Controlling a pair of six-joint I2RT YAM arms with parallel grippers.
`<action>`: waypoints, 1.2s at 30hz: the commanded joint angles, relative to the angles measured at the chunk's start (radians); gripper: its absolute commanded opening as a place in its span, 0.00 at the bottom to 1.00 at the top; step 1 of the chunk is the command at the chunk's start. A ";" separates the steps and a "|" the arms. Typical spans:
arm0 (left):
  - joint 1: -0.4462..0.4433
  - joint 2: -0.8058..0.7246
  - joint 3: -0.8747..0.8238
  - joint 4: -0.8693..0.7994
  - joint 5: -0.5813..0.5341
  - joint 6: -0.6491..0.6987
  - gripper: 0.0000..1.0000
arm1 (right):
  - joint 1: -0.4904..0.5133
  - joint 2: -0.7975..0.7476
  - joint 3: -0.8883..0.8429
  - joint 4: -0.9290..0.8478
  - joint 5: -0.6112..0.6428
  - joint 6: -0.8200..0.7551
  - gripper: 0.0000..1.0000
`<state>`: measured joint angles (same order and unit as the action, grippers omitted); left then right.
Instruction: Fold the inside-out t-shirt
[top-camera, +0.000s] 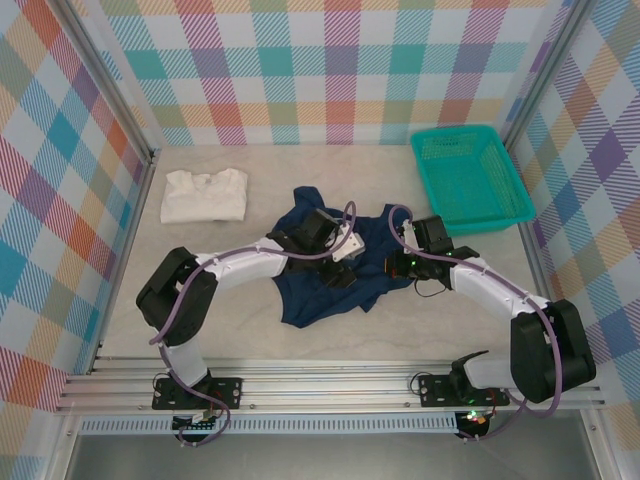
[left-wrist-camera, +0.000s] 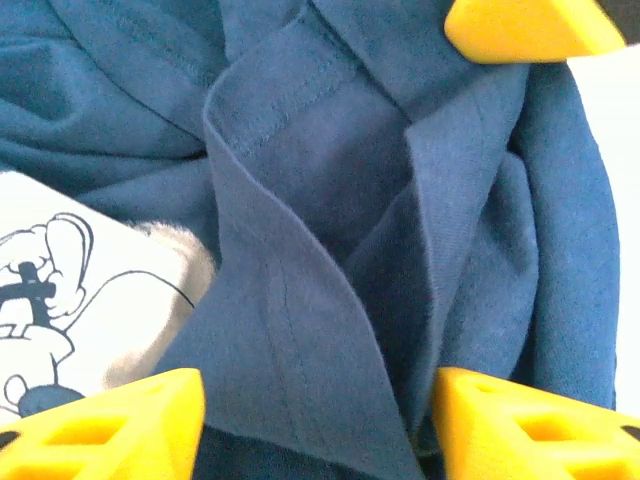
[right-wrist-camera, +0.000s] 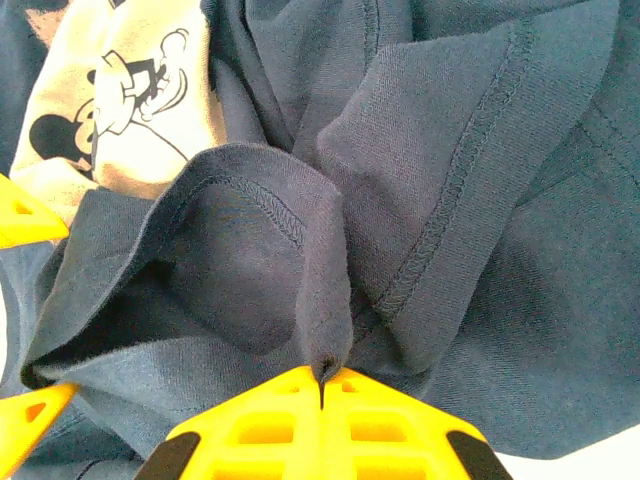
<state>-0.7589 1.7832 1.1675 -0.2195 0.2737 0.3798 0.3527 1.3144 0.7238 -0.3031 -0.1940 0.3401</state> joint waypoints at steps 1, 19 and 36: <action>0.022 0.032 0.047 -0.038 0.049 -0.001 0.55 | -0.005 -0.004 0.017 0.017 -0.022 -0.002 0.00; 0.016 0.071 0.103 -0.169 0.069 0.019 0.57 | -0.006 0.000 0.016 0.018 -0.022 -0.006 0.00; 0.041 -0.003 0.073 -0.083 0.084 -0.068 0.04 | -0.004 -0.012 0.021 0.052 -0.047 -0.018 0.00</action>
<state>-0.7353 1.8500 1.2575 -0.3336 0.3313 0.3382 0.3527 1.3144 0.7238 -0.2768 -0.2150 0.3363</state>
